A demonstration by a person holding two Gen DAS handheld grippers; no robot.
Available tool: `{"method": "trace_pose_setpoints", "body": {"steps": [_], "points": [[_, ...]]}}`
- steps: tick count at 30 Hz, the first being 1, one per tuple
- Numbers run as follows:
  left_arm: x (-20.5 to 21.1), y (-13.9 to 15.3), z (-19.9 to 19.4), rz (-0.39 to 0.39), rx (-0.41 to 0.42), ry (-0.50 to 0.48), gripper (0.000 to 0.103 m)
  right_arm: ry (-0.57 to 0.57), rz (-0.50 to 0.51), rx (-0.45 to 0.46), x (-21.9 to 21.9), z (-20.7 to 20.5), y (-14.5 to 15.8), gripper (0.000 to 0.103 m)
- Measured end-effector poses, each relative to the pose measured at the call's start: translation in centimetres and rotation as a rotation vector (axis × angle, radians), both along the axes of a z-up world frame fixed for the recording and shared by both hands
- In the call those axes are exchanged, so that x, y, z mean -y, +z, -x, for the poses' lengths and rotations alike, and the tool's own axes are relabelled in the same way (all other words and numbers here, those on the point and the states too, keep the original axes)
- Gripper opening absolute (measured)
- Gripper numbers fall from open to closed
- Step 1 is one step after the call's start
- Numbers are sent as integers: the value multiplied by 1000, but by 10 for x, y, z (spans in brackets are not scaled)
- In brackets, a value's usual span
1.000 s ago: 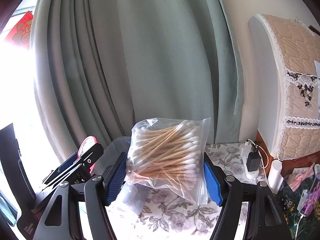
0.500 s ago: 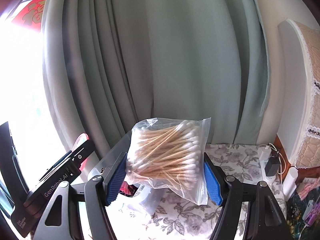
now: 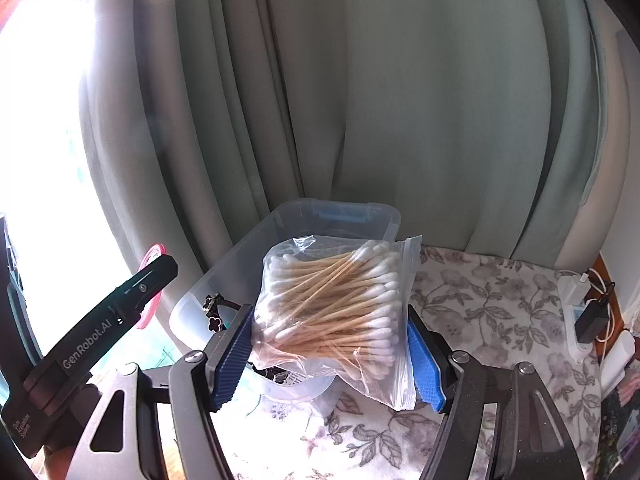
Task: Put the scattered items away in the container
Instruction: 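Lift and carry the pink mirror and cotton swab bag over the clear box, then open both tools to drop the mirror and swab bag into the box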
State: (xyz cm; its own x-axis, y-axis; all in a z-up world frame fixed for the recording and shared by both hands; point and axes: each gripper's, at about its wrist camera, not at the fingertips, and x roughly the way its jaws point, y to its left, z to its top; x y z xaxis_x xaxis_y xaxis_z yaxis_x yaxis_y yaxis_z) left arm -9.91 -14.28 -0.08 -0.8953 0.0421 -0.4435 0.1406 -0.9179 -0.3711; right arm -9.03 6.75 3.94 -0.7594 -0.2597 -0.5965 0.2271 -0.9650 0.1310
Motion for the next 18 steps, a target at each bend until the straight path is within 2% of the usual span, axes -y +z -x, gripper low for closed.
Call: {"method": "trace_pose_setpoints", "body": {"steps": [3, 6, 14, 18], "points": [[3, -13, 10, 2, 20, -4, 74, 16, -11, 23, 6, 15, -14, 73], [3, -24, 21, 16, 34, -14, 74, 41, -21, 36, 24, 17, -16, 74], [11, -54, 47, 20, 77, -2, 74, 71, -16, 69, 39, 36, -34, 73], [11, -61, 55, 42, 66, 0, 74, 77, -3, 71, 38, 38, -38, 74]]}}
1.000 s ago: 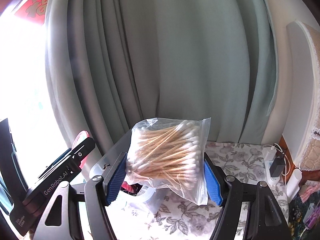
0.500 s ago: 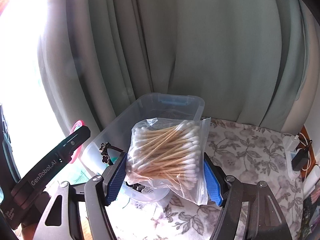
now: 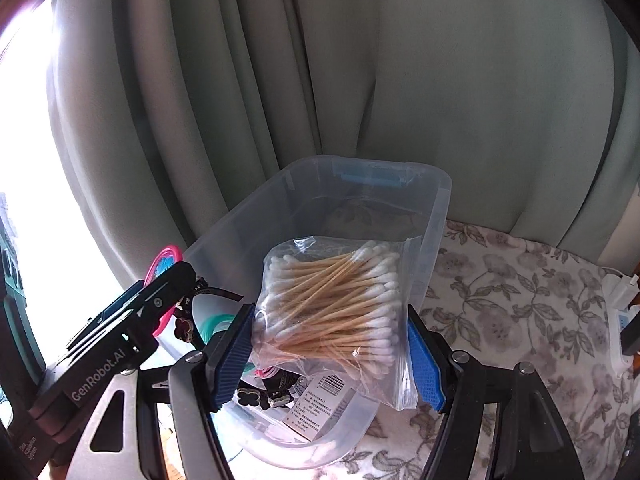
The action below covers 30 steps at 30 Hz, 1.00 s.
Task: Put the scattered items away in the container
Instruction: 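Open both tools to drop the mirror and swab bag into the box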
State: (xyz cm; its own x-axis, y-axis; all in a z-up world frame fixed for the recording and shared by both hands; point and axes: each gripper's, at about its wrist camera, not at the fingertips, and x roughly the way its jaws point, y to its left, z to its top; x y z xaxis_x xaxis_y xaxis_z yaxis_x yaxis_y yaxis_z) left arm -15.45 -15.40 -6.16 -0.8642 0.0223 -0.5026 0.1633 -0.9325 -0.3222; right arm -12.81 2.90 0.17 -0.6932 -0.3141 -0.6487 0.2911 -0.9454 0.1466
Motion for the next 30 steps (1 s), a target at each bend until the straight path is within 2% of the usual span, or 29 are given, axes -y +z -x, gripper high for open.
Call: {"method": "trace_pose_setpoints", "body": {"steps": [14, 24, 30], "points": [[4, -13, 18, -2, -29, -11, 74, 31, 23, -34, 2, 25, -13, 75], [1, -21, 24, 0, -25, -18, 74, 39, 19, -44, 0, 28, -17, 75], [3, -26, 26, -57, -22, -46, 74, 33, 17, -54, -1, 26, -16, 81]]}}
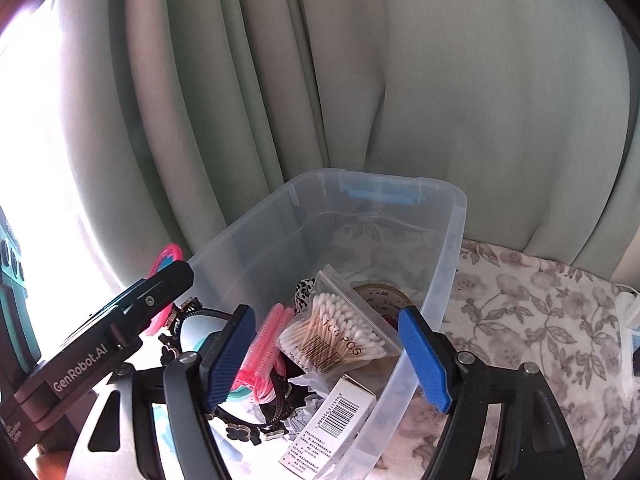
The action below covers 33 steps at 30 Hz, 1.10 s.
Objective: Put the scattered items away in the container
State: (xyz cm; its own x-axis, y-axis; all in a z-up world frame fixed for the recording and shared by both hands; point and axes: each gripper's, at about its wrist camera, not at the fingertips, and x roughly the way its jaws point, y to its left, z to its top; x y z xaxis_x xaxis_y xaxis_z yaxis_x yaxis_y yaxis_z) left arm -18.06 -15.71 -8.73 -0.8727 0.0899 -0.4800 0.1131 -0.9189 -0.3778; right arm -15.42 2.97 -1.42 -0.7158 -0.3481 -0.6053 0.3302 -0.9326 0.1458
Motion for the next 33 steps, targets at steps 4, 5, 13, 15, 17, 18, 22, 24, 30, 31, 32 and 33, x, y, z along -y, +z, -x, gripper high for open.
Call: {"method": "trace_pose_setpoints", "body": {"steps": [4, 5, 13, 15, 17, 18, 22, 24, 30, 31, 32, 33], "points": [[-1, -3, 2, -41, 6, -29, 74, -5, -2, -7, -1, -1, 2, 83], [-1, -4, 2, -50, 8, -36, 75, -5, -4, -8, -1, -2, 3, 83], [-9, -4, 1, -25, 7, -45, 75, -7, -16, -13, -1, -9, 9, 84], [-11, -4, 1, -18, 9, -44, 75, -8, -20, -15, -1, -12, 11, 84], [-13, -5, 0, -11, 11, -44, 75, -8, -22, -14, -1, -16, 14, 84], [-14, -5, -1, -9, 12, -46, 75, -7, -22, -12, 0, -17, 14, 84], [-18, -6, -3, 1, 14, -53, 75, -5, -32, -9, 2, -22, 17, 84], [-20, -7, -5, 6, 15, -54, 75, -5, -38, -7, 3, -25, 18, 84], [-22, -11, -10, 33, 35, -56, 75, -7, -64, 16, 7, -31, 20, 84], [-22, -12, -10, 37, 39, -57, 75, -9, -68, 21, 8, -32, 20, 84], [-23, -13, -11, 43, 43, -59, 75, -11, -72, 27, 8, -32, 20, 84], [-23, -14, -11, 47, 49, -62, 75, -12, -78, 33, 8, -33, 20, 84]]}}
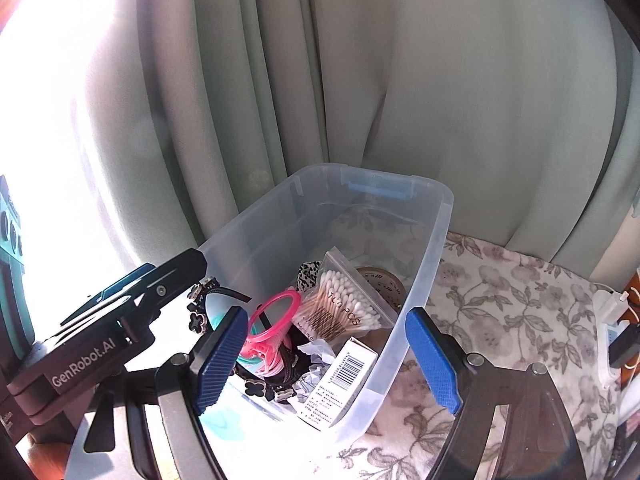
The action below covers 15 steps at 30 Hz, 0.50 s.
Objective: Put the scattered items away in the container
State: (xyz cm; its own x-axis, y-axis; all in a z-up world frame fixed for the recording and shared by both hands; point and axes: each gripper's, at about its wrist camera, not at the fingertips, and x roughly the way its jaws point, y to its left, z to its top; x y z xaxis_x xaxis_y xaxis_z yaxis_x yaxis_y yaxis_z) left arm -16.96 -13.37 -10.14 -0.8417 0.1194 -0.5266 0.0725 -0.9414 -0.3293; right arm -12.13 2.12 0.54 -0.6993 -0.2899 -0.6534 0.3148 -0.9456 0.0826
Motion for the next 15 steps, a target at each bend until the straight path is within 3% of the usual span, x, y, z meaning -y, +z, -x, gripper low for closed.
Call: {"method": "trace_pose_setpoints", "body": {"steps": [12, 15], "points": [[-6, -18, -3, 13, 43, -35, 76, -21, -34, 54, -2, -6, -5, 84], [-7, -21, -4, 32, 52, -23, 84, -20, -38, 63, -2, -7, -5, 84]]}}
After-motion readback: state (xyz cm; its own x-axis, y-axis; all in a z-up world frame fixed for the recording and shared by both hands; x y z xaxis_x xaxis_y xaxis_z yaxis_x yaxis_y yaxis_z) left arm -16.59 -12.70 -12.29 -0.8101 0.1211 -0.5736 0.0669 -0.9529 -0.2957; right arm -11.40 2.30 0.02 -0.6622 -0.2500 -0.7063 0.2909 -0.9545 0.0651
